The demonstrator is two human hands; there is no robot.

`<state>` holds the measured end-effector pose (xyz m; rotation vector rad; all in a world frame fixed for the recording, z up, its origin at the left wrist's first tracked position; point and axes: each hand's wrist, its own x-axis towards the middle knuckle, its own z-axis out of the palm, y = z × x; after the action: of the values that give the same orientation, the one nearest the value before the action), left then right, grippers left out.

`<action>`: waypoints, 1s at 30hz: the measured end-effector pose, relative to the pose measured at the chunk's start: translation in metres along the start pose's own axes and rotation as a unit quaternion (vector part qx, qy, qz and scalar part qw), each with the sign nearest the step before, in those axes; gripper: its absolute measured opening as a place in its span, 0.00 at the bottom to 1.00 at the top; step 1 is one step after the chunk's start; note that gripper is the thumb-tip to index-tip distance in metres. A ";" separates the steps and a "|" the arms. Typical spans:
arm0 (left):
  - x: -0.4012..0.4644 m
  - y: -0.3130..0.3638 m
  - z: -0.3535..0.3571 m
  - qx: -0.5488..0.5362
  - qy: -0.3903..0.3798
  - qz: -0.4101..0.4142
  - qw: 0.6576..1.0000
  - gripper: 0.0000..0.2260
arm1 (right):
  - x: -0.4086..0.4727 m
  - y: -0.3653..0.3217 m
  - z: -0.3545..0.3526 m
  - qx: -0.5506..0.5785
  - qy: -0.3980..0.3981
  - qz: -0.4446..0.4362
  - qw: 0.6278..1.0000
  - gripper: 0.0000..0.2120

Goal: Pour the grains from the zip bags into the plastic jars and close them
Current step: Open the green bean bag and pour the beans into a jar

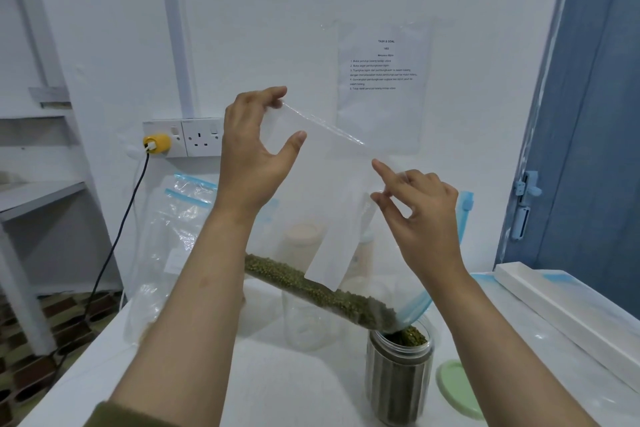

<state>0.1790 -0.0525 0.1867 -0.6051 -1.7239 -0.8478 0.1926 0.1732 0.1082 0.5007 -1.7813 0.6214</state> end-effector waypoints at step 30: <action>-0.022 -0.008 0.009 0.108 0.009 -0.080 0.991 0.35 | 0.005 -0.005 0.007 0.006 0.010 0.003 1.000 0.19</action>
<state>0.1741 -0.0507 0.1623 -0.3168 -1.8372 -0.7616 0.1892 0.1644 0.1125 0.4959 -1.7612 0.6400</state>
